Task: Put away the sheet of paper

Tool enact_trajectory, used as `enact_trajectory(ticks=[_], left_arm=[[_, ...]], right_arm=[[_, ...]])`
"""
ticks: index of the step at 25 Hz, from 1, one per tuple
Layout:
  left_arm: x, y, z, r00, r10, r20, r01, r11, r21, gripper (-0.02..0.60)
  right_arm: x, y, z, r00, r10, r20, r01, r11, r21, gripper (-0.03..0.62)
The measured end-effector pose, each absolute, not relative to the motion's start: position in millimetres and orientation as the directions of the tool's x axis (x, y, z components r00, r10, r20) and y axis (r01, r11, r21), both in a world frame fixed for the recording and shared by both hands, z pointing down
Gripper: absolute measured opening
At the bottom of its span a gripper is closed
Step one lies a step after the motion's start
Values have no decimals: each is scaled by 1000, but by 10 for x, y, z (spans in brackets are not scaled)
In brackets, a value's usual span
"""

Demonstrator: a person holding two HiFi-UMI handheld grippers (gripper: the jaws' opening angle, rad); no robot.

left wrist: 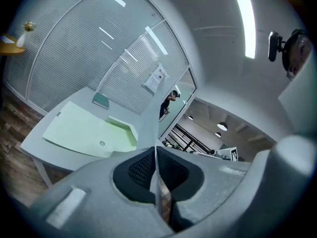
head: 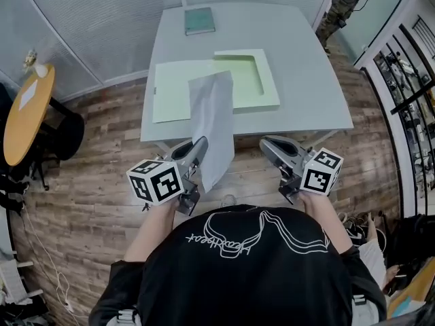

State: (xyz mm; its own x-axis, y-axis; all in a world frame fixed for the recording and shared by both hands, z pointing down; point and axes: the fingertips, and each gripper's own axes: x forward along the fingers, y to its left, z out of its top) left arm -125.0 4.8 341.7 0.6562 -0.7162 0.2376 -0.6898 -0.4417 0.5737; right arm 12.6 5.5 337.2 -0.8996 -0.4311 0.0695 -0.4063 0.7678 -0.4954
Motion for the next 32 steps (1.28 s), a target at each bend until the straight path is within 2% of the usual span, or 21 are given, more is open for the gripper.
enact_trajectory(ticks=[11, 32], left_arm=[[-1616, -656, 3320, 675, -707, 213, -671, -466, 577, 12], [-1941, -1563, 3433, 607, -750, 263, -702, -351, 620, 12]], right_arm=[[5, -531, 3355, -873, -484, 60, -444, 735, -512, 8], [148, -1521, 3635, -885, -459, 78, -413, 697, -587, 8]])
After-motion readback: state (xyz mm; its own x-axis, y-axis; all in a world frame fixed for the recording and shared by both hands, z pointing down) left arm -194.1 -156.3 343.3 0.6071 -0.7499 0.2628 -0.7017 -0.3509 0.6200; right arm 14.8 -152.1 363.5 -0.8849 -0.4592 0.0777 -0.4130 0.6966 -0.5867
